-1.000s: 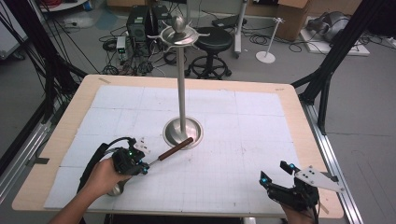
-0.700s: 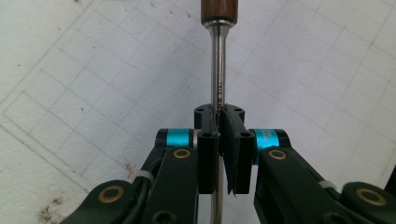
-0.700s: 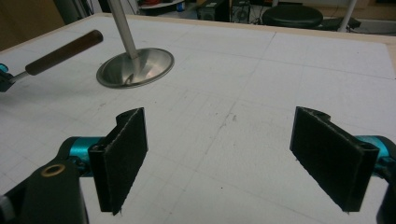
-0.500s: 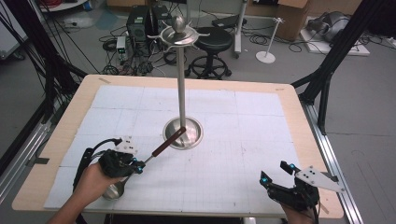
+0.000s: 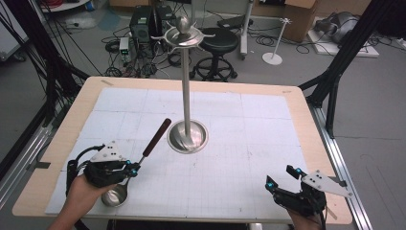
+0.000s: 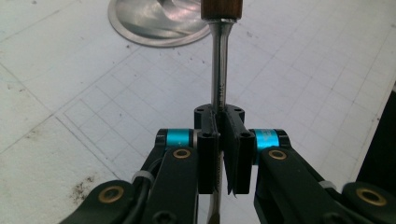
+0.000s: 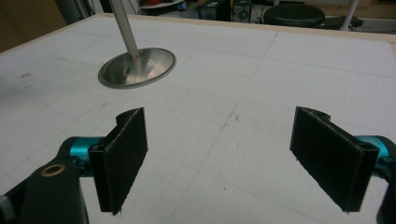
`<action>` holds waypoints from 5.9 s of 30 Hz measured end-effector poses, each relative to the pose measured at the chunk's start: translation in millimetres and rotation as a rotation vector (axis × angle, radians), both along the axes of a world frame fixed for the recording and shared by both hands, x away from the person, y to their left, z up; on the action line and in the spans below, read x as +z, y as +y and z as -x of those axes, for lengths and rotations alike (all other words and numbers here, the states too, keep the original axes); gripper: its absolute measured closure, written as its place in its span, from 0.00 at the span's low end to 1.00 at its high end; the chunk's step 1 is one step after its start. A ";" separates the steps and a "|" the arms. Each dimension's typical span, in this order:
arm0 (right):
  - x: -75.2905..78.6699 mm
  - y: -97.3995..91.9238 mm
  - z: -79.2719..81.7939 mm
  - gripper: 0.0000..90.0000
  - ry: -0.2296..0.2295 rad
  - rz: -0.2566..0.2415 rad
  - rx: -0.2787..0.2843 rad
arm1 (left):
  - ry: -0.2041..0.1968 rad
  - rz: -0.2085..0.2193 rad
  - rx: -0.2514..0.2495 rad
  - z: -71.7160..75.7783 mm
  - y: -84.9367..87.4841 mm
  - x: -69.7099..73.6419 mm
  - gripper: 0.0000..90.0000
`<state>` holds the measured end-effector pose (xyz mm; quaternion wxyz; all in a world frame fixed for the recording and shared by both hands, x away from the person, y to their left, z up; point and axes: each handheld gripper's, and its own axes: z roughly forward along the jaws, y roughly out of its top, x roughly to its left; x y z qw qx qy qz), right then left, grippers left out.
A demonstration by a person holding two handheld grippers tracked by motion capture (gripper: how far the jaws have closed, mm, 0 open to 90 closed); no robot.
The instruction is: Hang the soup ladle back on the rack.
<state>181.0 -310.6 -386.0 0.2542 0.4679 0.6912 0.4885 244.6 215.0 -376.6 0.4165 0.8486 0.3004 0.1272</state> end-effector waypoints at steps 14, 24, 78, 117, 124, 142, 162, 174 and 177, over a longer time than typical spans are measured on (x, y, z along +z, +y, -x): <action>3.5 15.5 -2.6 0.20 -0.024 -0.024 0.051 | -0.129 0.119 0.031 22.7 -5.1 10.3 0.94; 16.0 41.1 -8.8 0.19 -0.062 -0.044 0.108 | -0.198 0.207 0.066 32.3 -17.2 18.3 0.94; 95.1 184.2 -50.4 0.55 -0.199 -0.224 0.549 | -0.261 0.212 -0.002 38.6 -112.8 32.9 0.94; 115.8 180.4 -71.5 0.82 -0.173 -0.232 0.731 | -0.297 0.426 -0.066 34.2 -28.4 26.9 0.34; 127.1 191.1 -83.4 0.82 -0.162 -0.211 0.799 | -0.311 0.424 -0.015 37.6 -1.3 17.1 0.27; 163.7 218.2 -121.7 0.82 -0.171 -0.184 0.834 | -0.332 0.427 0.039 36.8 25.4 7.6 0.24; 191.4 229.1 -164.0 0.82 -0.147 -0.186 0.796 | -0.322 0.405 0.038 36.7 26.8 0.5 0.24; 193.1 222.6 -173.3 0.82 -0.133 -0.200 0.782 | -0.318 0.406 0.033 36.3 25.5 -0.1 0.24; 193.3 221.4 -175.5 0.82 -0.131 -0.202 0.775 | -0.314 0.403 0.028 36.3 24.5 -0.4 0.24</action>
